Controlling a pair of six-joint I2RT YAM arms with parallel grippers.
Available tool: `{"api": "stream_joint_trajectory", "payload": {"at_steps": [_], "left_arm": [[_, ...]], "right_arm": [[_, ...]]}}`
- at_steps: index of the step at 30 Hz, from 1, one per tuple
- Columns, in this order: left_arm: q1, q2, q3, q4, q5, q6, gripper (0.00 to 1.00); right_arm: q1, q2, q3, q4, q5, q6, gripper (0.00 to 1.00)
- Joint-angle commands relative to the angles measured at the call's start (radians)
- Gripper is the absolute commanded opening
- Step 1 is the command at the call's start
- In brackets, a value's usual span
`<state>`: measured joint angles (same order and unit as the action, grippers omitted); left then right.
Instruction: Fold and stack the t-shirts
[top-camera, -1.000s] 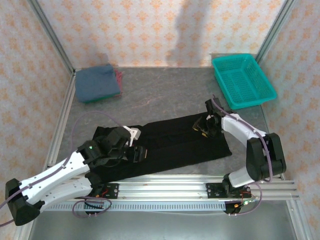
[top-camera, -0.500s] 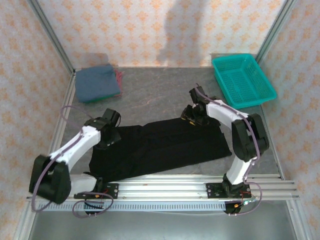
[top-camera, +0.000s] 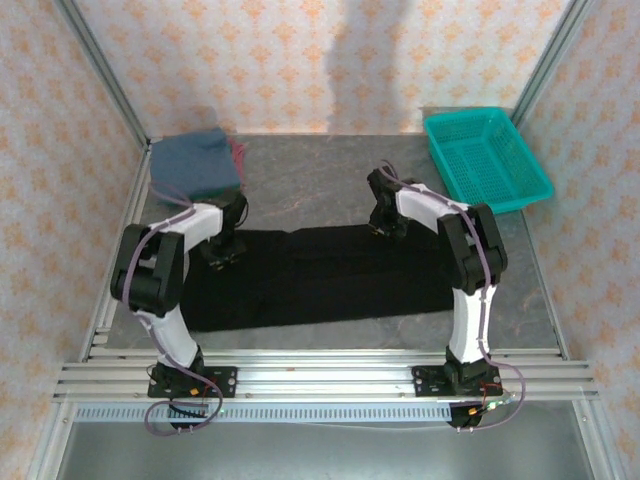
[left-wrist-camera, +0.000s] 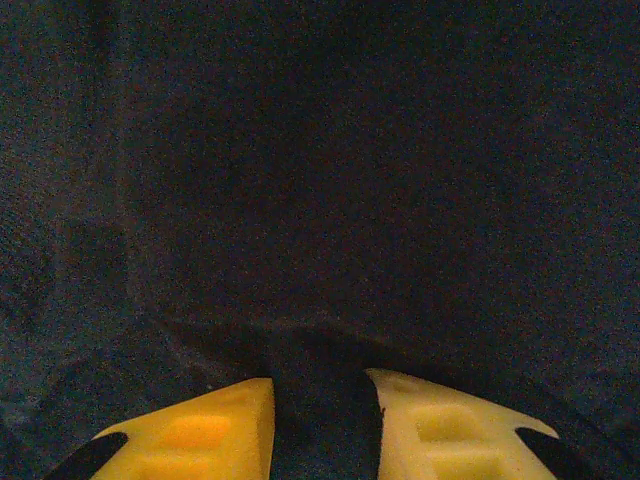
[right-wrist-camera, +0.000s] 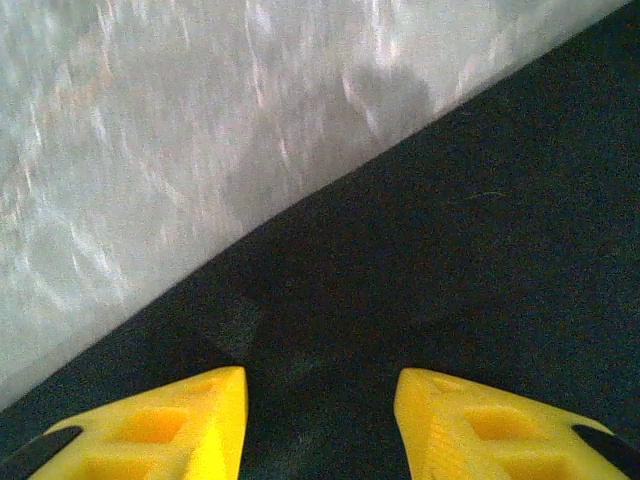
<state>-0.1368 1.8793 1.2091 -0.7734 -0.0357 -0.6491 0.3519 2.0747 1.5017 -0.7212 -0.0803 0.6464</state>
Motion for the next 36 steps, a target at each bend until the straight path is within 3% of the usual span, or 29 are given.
{"api": "stream_joint_trajectory", "payload": {"at_steps": [1,4,6,9,11,16,22,26,29,36], "left_arm": [[0.017,0.112,0.111,0.011,-0.065,0.076,0.30],[0.030,0.167,0.255,-0.036,-0.059,0.103,0.33],[0.029,0.139,0.321,-0.065,-0.003,0.109,0.42],[0.027,-0.019,0.328,-0.076,0.080,0.095,0.59],[0.027,-0.125,0.320,-0.102,0.124,0.073,0.65],[0.028,-0.367,0.189,-0.153,0.228,0.004,0.70],[0.030,-0.577,-0.146,-0.047,0.396,-0.103,0.67],[0.030,-0.655,-0.354,0.106,0.464,-0.179,0.55],[0.030,-0.633,-0.421,0.164,0.487,-0.190,0.46],[0.031,-0.558,-0.496,0.229,0.449,-0.168,0.43]], "right_arm": [[-0.046,0.108,0.043,-0.044,0.113,0.006,0.45],[-0.071,0.136,0.105,-0.034,0.085,-0.011,0.46],[-0.073,0.131,0.130,-0.018,0.021,-0.052,0.48],[-0.073,0.067,0.097,0.056,-0.107,-0.090,0.51],[-0.073,-0.005,0.046,0.126,-0.191,-0.092,0.54],[-0.055,-0.174,-0.042,0.199,-0.349,-0.122,0.67],[0.027,-0.312,-0.112,0.203,-0.502,-0.190,0.72],[0.094,-0.324,-0.177,0.264,-0.570,-0.156,0.72],[0.136,-0.307,-0.200,0.282,-0.554,-0.135,0.72],[0.198,-0.254,-0.193,0.322,-0.547,-0.092,0.71]]}}
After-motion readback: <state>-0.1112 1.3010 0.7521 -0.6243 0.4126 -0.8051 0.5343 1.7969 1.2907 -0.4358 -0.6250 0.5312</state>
